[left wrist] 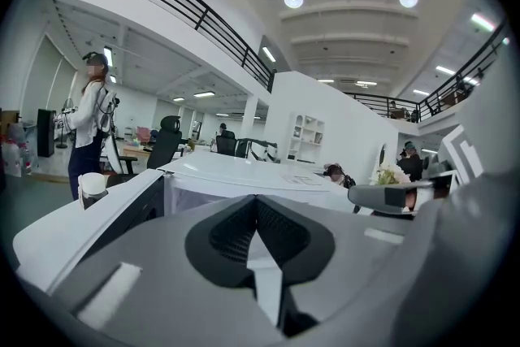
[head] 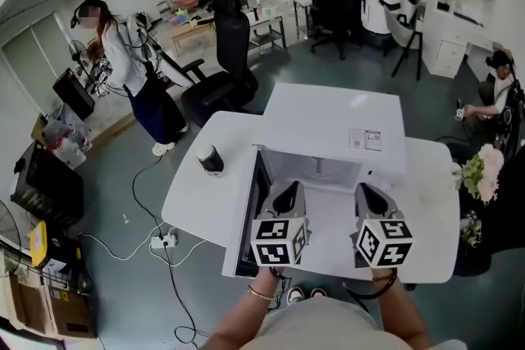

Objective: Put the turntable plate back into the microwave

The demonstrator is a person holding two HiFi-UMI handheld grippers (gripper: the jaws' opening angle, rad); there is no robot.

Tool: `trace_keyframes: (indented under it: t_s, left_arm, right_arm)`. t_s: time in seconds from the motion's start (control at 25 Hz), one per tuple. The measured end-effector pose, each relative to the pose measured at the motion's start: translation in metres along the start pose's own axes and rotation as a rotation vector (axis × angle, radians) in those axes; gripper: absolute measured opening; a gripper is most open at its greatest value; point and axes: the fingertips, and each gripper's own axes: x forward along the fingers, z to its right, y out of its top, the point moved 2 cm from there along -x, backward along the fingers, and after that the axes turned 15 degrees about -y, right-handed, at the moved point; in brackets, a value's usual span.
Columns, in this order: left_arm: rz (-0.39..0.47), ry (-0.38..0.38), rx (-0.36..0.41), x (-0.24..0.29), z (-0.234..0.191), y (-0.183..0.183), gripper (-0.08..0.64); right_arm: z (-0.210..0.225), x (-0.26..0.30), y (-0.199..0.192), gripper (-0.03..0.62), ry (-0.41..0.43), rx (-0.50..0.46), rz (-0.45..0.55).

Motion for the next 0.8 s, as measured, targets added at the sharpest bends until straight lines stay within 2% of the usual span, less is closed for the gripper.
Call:
trace_keyframes:
  t_s: [0.8]
  left_arm:
    - [-0.021, -0.011, -0.018, 0.007, -0.005, -0.010, -0.002]
  right_arm:
    - [0.004, 0.004, -0.014, 0.009, 0.004, 0.051, -0.057]
